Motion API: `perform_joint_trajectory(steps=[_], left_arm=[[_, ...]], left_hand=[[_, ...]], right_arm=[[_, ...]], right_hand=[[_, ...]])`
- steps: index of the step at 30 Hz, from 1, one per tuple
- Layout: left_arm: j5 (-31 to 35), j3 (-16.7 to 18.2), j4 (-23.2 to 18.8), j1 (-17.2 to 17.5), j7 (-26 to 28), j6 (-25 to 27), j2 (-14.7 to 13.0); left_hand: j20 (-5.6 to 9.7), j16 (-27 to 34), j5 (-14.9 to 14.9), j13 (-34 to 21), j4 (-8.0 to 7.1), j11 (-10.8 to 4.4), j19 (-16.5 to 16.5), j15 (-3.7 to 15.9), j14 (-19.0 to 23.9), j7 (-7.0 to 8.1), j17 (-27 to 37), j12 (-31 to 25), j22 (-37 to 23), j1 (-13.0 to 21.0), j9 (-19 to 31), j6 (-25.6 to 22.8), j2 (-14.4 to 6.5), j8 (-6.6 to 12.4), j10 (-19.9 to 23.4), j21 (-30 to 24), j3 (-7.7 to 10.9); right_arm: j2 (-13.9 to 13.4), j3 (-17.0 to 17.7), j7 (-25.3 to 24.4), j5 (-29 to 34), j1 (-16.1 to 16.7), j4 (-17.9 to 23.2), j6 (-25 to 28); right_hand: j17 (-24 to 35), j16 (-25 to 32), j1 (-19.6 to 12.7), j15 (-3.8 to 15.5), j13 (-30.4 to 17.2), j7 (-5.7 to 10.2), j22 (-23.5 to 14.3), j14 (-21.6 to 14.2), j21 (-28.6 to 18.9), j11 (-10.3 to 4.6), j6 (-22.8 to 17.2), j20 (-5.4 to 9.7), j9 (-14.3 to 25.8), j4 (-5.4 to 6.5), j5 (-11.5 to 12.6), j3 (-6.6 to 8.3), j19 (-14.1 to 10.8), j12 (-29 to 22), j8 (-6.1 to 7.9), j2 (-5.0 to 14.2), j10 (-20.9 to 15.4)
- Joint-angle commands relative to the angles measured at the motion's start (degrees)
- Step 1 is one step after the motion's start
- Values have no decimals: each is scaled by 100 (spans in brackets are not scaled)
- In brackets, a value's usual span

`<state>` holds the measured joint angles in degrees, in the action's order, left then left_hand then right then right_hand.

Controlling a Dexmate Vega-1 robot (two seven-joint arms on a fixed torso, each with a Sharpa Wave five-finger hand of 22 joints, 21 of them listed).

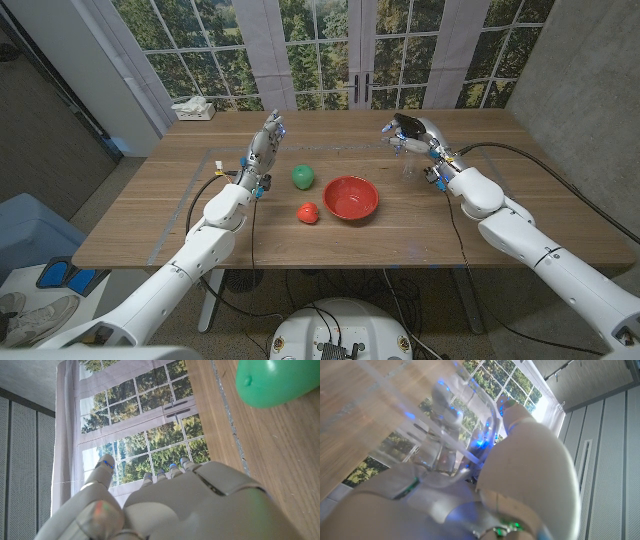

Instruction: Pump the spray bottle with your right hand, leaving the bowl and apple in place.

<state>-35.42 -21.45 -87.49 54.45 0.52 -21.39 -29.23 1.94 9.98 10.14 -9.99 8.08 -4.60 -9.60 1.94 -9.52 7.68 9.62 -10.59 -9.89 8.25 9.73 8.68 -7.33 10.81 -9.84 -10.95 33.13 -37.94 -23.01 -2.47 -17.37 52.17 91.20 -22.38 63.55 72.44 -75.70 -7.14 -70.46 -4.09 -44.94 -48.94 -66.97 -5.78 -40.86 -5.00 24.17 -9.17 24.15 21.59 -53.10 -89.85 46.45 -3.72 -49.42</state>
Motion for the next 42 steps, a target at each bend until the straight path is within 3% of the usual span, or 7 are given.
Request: perform_joint_trajectory(steps=[1, 9, 13, 23, 30, 37, 42], left_arm=[[-1, 24, 4, 12, 24, -3, -6], [-23, 25, 66, -13, -10, -21, 10], [-36, 33, 82, -17, -20, -34, 14], [-21, 58, 68, -3, 16, -25, -11], [-38, 80, 67, 13, 26, -39, -11], [-53, 104, 62, 35, 34, -46, -24], [-56, 105, 100, 17, 25, -50, -17]], left_hand=[[520, 20, -3, -14, 5, -13, -220, 517, -974, -1, 6, -23, -12, 59, 22, -11, -97, 7, -666, -21, -16], [511, 19, -3, -14, 7, -10, -218, 518, -973, 4, 6, -24, -12, 61, 22, -8, -96, 2, -665, -20, -20], [515, 18, -3, -14, 7, -6, -215, 518, -975, 5, 6, -22, -12, 61, 22, -5, -96, 0, -667, -21, -21], [516, 18, -3, -14, 8, -11, -216, 520, -974, 4, 6, -23, -12, 63, 22, -4, -98, -3, -664, -20, -25], [516, 17, -2, -14, 8, -11, -217, 520, -975, 1, 6, -23, -12, 64, 22, -3, -100, -5, -663, -18, -27], [516, 19, -1, -14, 7, -15, -213, 513, -970, 1, 6, -24, -12, 66, 22, -8, -104, -4, -659, -19, -28], [518, 19, -1, -14, 6, -11, -214, 519, -967, 2, 6, -24, -13, 67, 22, -7, -106, -5, -659, -18, -30]], right_arm=[[522, -158, -87, 36, -383, -709, -309], [729, -295, -96, 92, -661, -1068, -287], [843, -372, -207, 244, -811, -1297, -315], [1369, -544, -904, 861, -1241, -2406, -959], [1630, -677, -1170, 1035, -1560, -3080, -1092], [1759, -777, -1221, 1006, -1775, -3484, -1087], [1822, -865, -1288, 1048, -1909, -3705, -1064]], right_hand=[[874, 1922, -215, 1897, -64, -27, 76, -1309, -18, -174, -66, 1731, 19, 9, -9, -37, -1240, -18, -16, 305, -23], [856, 1870, -155, 1892, -57, -4, 328, -1186, 14, -167, -44, 1718, 67, 35, -11, -20, -1077, 10, -52, 389, 109], [832, 1813, -101, 1884, -50, 26, 498, -1010, 53, -145, -31, 1652, 98, 42, -2, 28, -780, 29, -71, 445, 195], [804, 1742, 20, 1878, -35, 52, 743, -795, 111, -117, -21, 1606, 98, 67, 18, 132, -493, 64, -92, 521, 360], [796, 1717, 95, 1875, -22, 81, 894, -678, 133, -112, -13, 1600, 101, 69, 26, 192, -414, 85, -91, 543, 429], [786, 1687, 208, 1878, 371, 121, 1153, -505, 143, -70, 22, 1573, 101, 50, 26, 282, -275, 457, -86, 566, 429], [764, 1625, 348, 1874, 1032, 139, 1474, -264, 160, -41, 43, 1548, 106, 39, 17, 377, -118, 1046, -71, 572, 404]])
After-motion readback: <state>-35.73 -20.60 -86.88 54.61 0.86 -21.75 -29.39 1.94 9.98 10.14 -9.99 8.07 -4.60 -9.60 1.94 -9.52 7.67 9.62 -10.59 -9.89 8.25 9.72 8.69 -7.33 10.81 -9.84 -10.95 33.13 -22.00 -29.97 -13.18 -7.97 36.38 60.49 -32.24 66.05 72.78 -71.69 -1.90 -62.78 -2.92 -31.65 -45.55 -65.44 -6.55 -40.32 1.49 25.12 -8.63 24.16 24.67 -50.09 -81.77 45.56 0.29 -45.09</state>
